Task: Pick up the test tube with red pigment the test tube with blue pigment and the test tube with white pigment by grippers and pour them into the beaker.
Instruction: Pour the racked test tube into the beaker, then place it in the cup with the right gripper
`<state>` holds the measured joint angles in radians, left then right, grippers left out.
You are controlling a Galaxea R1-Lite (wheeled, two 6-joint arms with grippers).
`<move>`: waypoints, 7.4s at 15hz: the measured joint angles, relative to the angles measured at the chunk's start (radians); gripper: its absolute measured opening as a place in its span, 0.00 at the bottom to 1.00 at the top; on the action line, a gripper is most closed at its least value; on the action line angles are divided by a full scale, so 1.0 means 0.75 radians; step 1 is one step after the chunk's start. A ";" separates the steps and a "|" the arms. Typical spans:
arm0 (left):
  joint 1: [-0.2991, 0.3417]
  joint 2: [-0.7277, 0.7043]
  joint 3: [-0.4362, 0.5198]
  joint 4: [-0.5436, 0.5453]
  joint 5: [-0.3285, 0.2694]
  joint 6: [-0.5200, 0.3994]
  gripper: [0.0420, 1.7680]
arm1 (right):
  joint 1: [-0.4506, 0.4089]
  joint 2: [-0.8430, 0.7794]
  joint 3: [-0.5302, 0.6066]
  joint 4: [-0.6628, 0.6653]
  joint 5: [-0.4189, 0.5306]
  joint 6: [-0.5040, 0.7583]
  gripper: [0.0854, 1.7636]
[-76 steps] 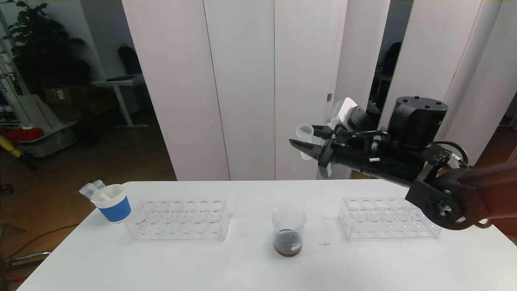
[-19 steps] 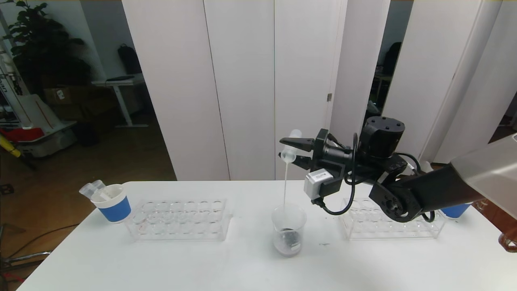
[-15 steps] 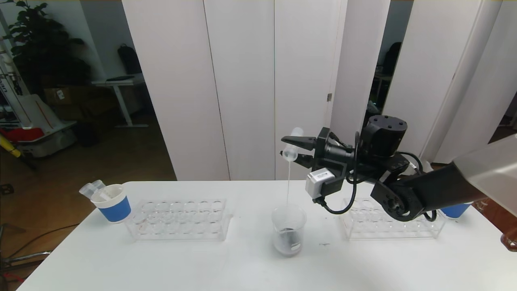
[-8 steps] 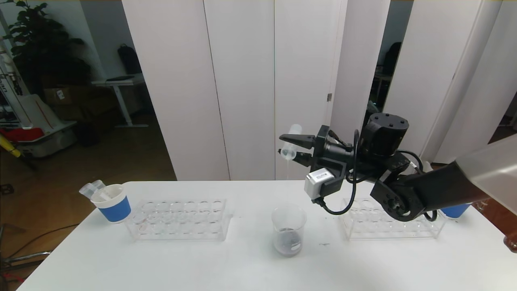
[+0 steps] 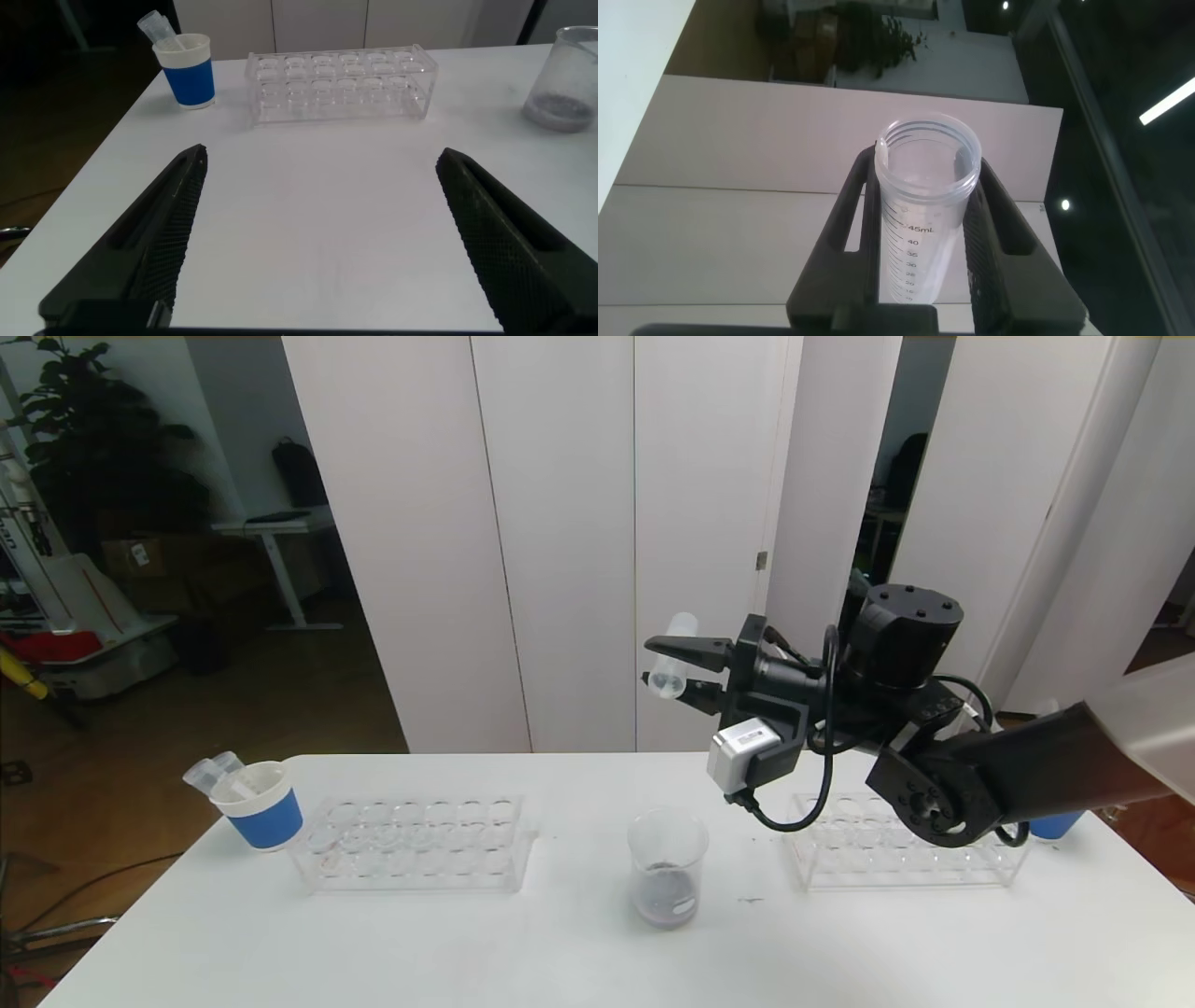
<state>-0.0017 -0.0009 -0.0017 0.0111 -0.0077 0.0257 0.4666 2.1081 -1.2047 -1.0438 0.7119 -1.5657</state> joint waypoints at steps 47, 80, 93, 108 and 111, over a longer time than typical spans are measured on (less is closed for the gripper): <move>0.000 0.000 0.000 0.000 0.000 0.000 0.99 | -0.976 -0.606 0.616 -0.030 -0.860 2.128 0.30; 0.000 0.000 0.000 0.001 0.000 0.000 0.99 | -1.215 -0.016 0.523 -0.114 -0.726 2.287 0.30; 0.000 0.000 0.000 0.000 0.001 0.000 0.99 | -1.205 0.008 0.524 -0.117 -0.726 2.287 0.30; 0.000 0.000 0.000 0.001 0.001 0.000 0.99 | -1.208 -0.098 0.493 -0.106 -0.702 2.285 0.99; 0.000 0.000 0.000 0.000 0.000 0.000 0.99 | -1.206 -0.239 0.453 0.002 -0.693 2.280 0.99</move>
<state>-0.0017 -0.0009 -0.0017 0.0111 -0.0077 0.0257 -0.4377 1.9285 -0.8649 -1.0423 0.1923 0.1443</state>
